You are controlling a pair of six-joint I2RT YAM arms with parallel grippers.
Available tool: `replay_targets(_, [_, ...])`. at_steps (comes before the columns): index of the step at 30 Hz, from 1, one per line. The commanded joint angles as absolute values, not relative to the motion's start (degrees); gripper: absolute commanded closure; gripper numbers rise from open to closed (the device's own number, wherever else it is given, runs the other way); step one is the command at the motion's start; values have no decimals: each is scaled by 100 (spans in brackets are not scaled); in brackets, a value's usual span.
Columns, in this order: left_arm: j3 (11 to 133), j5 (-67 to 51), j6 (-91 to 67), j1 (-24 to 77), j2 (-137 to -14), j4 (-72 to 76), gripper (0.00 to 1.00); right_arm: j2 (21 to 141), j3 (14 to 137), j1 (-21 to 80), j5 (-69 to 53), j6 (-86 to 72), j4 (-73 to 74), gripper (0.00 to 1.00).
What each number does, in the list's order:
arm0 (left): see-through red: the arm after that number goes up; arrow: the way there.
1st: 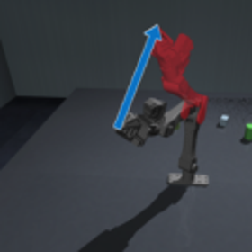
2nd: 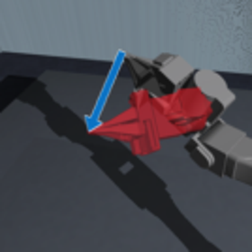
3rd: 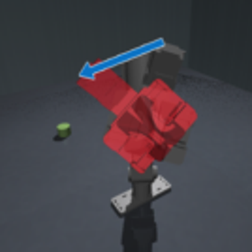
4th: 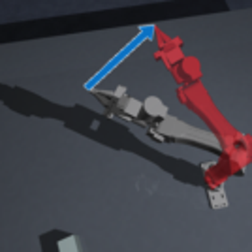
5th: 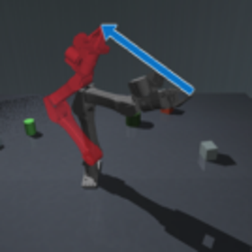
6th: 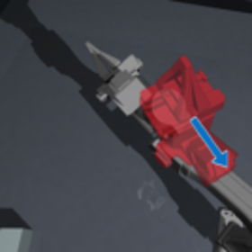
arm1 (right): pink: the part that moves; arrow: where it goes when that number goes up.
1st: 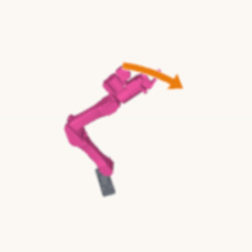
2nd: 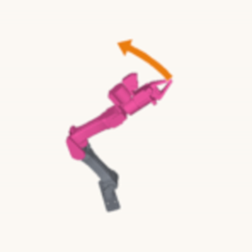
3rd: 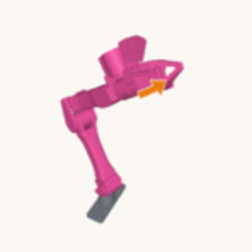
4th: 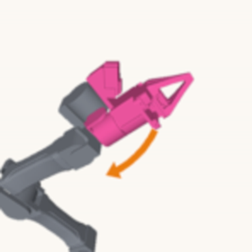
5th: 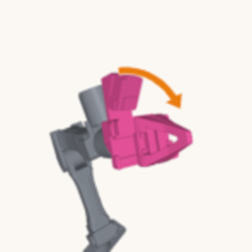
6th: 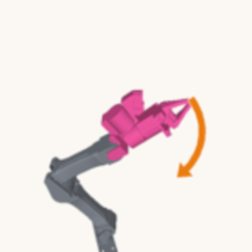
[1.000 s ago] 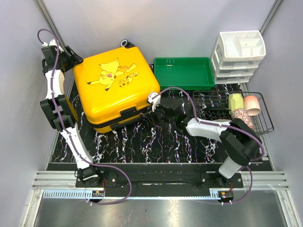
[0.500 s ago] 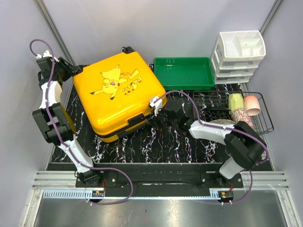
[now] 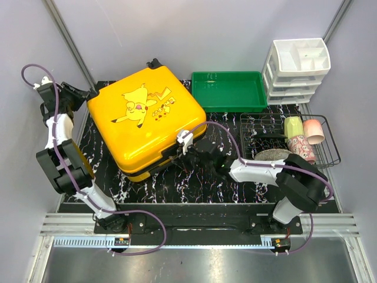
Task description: Open, take out, and arrange the luggage
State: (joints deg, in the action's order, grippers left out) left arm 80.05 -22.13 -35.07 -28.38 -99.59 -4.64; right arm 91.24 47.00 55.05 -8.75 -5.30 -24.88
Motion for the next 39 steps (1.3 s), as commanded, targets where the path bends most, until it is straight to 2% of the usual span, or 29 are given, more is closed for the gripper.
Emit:
replay_targets(1, [7419,-2487,-3595,-2935,-9528,-1626,69,9158,4948,5906,-985,-694,-3349,100])
replay_targets(6, [6953,-2531,-3560,-3199,-8922,-1748,73,9422,5212,5845,-580,-115,-3523,100])
replay_targets(15, [6047,-2724,-3340,-3498,-8078,-2127,74,10063,6116,5169,-1054,132,-3665,100])
replay_targets(18, [6187,-2918,-2876,-3524,-7998,-2302,54,10116,6188,5150,-1212,158,-3691,100])
replay_targets(19, [6353,-2927,-2726,-3524,-7963,-2398,42,10108,6153,5168,-1291,106,-3709,100])
replay_targets(24, [6495,-3032,-1847,-3525,-7595,-2680,22,10055,6135,5343,-1389,-281,-3621,100])
replay_targets(28, [6312,-3050,-1661,-3463,-7243,-2874,21,9897,6100,5642,-916,-868,-3393,100])
replay_targets(33, [5740,-3015,-1924,-3349,-6760,-2830,22,9738,6056,6397,605,-914,-3349,100])
replay_targets(39, [5186,-2874,-2109,-3296,-6293,-2768,24,9721,6249,6776,870,-1002,-3252,100])
